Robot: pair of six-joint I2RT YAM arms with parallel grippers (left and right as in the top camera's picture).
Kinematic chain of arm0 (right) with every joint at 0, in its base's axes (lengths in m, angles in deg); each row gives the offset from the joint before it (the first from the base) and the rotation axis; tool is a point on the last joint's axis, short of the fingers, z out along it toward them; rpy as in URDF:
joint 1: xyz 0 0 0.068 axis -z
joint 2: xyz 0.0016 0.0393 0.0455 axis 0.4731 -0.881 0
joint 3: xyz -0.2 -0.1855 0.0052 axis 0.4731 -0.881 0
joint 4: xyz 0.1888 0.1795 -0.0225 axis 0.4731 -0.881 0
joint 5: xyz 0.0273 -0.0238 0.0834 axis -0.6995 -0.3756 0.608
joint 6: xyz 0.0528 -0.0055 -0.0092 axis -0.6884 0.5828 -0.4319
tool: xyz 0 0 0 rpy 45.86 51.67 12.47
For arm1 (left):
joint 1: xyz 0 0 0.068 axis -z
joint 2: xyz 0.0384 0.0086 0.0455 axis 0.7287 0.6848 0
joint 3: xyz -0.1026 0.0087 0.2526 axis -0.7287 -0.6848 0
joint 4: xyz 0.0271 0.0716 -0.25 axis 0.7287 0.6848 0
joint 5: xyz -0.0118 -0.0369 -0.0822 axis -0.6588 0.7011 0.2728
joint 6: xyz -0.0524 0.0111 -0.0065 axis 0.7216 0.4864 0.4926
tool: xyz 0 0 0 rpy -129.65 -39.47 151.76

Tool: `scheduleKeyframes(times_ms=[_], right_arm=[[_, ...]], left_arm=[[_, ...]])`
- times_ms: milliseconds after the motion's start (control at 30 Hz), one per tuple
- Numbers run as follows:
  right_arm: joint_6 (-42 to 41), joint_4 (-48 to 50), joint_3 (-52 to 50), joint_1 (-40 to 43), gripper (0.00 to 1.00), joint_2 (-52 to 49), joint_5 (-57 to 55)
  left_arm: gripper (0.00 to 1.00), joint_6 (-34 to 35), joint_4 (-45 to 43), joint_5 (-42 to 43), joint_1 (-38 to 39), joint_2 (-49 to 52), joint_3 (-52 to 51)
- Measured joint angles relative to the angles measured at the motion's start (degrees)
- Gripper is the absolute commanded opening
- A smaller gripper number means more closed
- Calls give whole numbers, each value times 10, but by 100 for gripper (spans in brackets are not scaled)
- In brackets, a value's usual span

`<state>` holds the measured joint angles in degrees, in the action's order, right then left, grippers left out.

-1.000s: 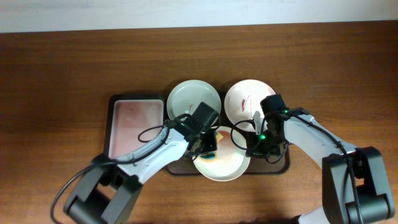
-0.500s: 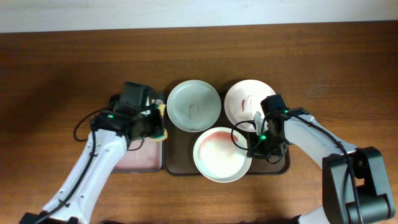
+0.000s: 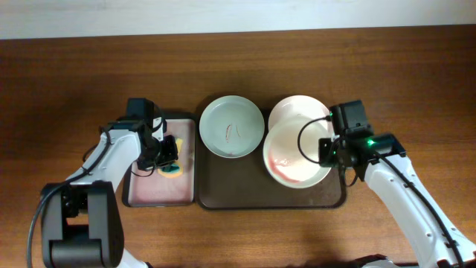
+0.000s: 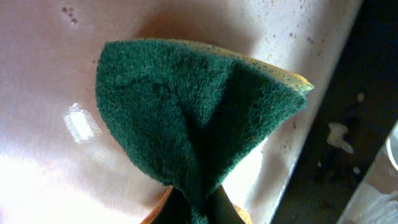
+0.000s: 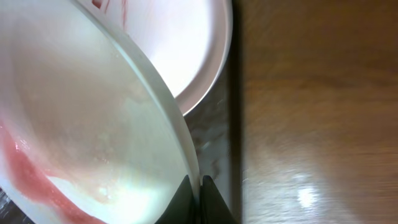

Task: Clean dirty plates on tray and stack at the side
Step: 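Lift the cleaned plate with the right gripper and carry it right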

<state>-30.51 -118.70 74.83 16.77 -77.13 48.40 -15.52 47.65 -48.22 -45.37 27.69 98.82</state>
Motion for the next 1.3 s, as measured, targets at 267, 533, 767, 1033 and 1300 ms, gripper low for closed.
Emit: scheduleKeyframes(times_ms=[267,533,767,1033,1300], right_arm=[[4,16,16,-143,4,0,-200],[7,62,17,-321,4,0,-462],[7,92,16,-377,4,0,-570],[-70,79,17,-297,4,0,-439],[-140,73,17,-3,4,0,-151]], left_arm=[[0,-2,-23,-12,0,0,0],[0,-2,-23,-16,0,0,0],[0,-2,-23,-16,0,0,0],[0,-2,-23,-16,0,0,0],[0,-2,-23,-16,0,0,0]])
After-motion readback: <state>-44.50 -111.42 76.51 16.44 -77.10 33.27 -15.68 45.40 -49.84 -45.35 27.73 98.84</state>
